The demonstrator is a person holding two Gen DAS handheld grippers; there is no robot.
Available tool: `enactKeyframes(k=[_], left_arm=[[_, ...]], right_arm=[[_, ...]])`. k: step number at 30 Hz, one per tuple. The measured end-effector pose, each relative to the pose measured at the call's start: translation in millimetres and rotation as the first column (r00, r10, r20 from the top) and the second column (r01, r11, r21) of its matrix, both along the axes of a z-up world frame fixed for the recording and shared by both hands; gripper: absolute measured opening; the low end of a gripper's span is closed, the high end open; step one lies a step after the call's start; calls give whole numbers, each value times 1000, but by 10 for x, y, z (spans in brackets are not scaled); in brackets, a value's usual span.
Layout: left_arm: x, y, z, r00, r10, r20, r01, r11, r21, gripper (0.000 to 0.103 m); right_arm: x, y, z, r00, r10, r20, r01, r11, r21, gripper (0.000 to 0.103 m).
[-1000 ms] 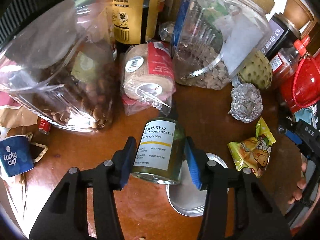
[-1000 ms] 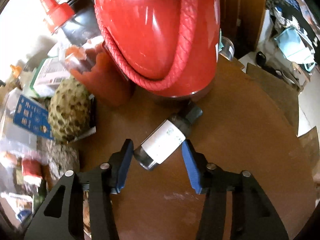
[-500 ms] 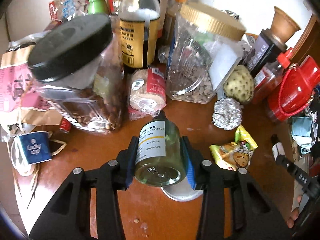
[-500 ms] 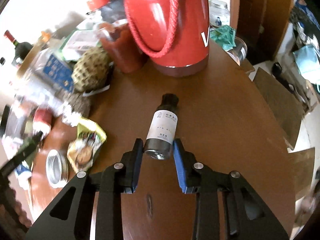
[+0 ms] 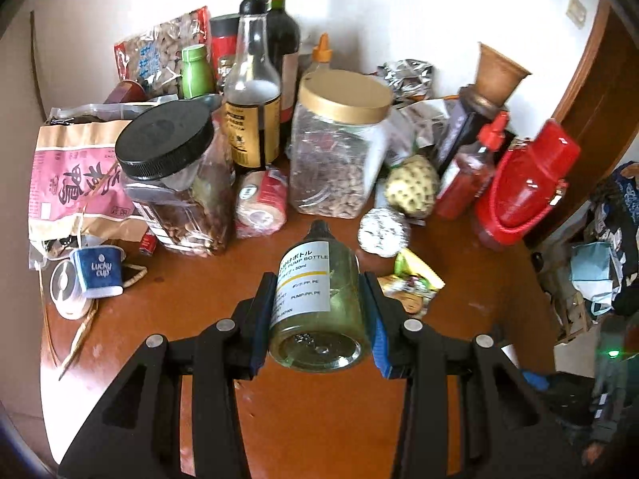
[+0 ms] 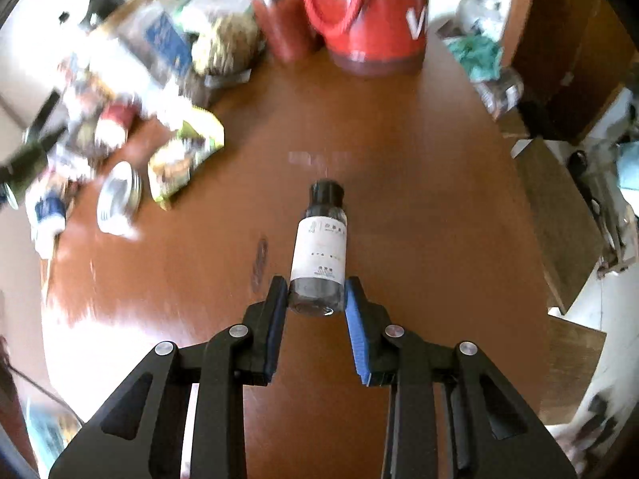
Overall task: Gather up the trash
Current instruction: 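Lift both bottles and carry them over the white bucket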
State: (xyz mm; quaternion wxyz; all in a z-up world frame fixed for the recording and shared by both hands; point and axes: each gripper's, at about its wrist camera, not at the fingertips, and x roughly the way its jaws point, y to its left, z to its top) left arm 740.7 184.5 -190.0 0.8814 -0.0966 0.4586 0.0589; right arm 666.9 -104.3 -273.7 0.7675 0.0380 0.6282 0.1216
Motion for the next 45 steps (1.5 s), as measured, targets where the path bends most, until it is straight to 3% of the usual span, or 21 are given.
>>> enactKeyframes(k=[14, 22, 31, 35, 45], left_arm=[[-216, -190, 98, 1000, -16, 17, 16, 1000, 26, 41], [-312, -305, 258, 998, -4, 56, 3, 1000, 29, 41], [-794, -748, 645, 986, 38, 160, -44, 998, 35, 41], [-1157, -957, 907, 973, 60, 221, -70, 997, 34, 41], [-1898, -1252, 1507, 936, 27, 350, -57, 996, 73, 41]], right_arm=[[228, 232, -151, 999, 53, 5, -52, 994, -100, 31], [157, 122, -60, 997, 53, 64, -49, 997, -57, 26], [-189, -199, 833, 959, 87, 271, -107, 992, 60, 26], [-448, -351, 1346, 917, 106, 384, -155, 983, 100, 26], [-1034, -400, 2139, 825, 91, 557, -218, 962, 165, 26]])
